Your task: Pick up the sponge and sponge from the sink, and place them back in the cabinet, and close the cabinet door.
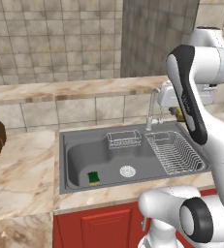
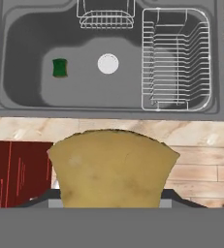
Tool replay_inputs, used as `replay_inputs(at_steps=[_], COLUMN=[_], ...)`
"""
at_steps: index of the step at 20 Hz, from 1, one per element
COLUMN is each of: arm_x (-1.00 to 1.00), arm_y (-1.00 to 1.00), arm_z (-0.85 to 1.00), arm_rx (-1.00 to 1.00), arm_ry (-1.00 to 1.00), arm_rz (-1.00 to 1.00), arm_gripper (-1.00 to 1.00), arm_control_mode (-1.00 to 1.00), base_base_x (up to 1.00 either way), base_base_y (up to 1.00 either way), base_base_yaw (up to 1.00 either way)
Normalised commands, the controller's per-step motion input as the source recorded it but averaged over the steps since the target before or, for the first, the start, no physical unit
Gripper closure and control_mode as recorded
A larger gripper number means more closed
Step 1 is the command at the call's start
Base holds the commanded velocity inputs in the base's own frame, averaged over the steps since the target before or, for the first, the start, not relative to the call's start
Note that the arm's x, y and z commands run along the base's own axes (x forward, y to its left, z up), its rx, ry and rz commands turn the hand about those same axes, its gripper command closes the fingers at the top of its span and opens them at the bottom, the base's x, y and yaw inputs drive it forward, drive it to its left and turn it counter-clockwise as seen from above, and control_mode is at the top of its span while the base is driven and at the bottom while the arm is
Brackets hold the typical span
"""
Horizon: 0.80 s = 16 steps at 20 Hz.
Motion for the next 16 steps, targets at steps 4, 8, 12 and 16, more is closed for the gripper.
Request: replay_inputs(at_steps=[4,8,12,16], arm_x=[-0.17,0.00,0.00,0.00], arm_y=[0.00,0.00,0.00,0.00], arm_z=[0.09,0.00,0.00,0.00], arm_rx=[0.00,0.00,0.00,0.00], arm_ry=[0.00,0.00,0.00,0.00], arm_rz=[0.00,0.00,0.00,0.00], arm_gripper=[1.00,1.00,1.00,1.00], arm_control_mode=[-1.00,1.00,1.00,1.00], base_base_x=[0.00,-0.29,-0.44,-0.43], base_base_y=[0.00,0.00,-0.01,0.00], base_base_yaw=[0.00,-0.03,-0.15,-0.20])
